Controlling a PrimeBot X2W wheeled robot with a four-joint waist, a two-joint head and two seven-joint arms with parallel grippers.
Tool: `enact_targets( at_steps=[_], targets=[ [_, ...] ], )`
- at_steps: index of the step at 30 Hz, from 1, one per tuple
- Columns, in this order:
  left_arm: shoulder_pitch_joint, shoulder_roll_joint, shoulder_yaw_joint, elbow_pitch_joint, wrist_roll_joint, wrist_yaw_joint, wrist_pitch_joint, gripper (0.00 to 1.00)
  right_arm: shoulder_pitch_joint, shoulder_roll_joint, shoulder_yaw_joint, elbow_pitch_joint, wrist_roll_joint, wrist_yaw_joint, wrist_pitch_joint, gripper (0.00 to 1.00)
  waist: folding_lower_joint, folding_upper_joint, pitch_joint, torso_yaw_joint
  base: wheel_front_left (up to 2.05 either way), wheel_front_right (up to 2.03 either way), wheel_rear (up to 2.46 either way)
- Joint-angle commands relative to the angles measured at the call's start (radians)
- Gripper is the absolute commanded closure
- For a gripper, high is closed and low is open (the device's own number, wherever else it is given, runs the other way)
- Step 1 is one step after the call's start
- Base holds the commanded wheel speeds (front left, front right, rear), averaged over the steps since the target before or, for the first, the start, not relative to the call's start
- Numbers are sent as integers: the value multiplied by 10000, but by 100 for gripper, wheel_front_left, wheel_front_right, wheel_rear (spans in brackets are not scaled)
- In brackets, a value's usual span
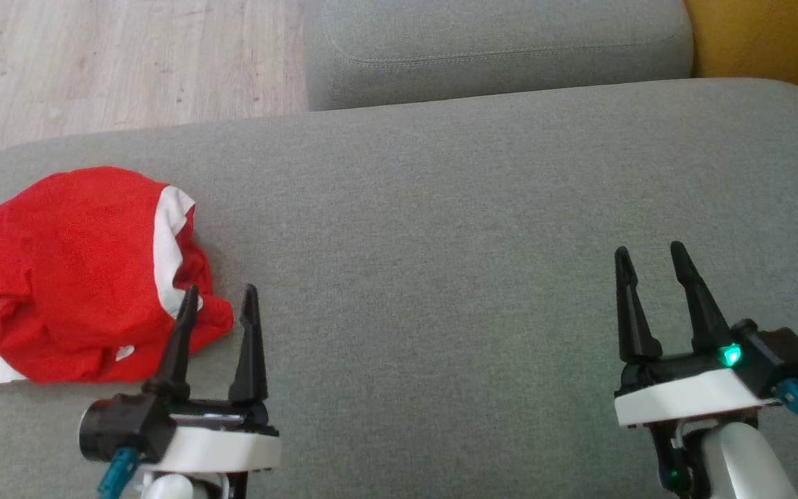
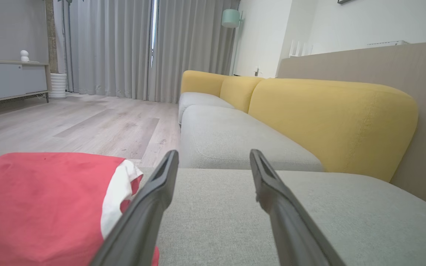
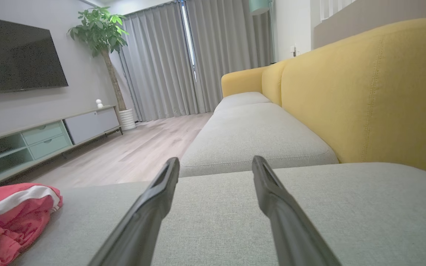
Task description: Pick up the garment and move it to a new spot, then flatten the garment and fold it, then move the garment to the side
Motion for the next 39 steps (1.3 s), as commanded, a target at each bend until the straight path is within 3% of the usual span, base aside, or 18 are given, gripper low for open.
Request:
enact_targets(
  at_steps=[1, 16, 28, 39],
  targets=[
    [-128, -88, 515, -432, 77, -145, -188, 0, -330, -81, 263, -213, 274, 70, -193, 0, 0, -1, -17, 0, 0, 0, 0],
    [69, -306, 843, 359, 1011, -713, -488, 0, -502, -87, 774, 1271, 421, 77, -490, 0, 0, -1, -122, -71, 0, 0, 0],
    [21, -312, 792, 333, 841, -617, -488, 0, -530, -87, 694, 1255, 374, 77, -490, 0, 0, -1, -160, 29, 0, 0, 0],
    [147, -313, 917, 377, 926, -429, -488, 0, -361, -87, 936, 1220, 451, 77, -490, 0, 0, -1, -396, 845, 0, 0, 0]
  ],
)
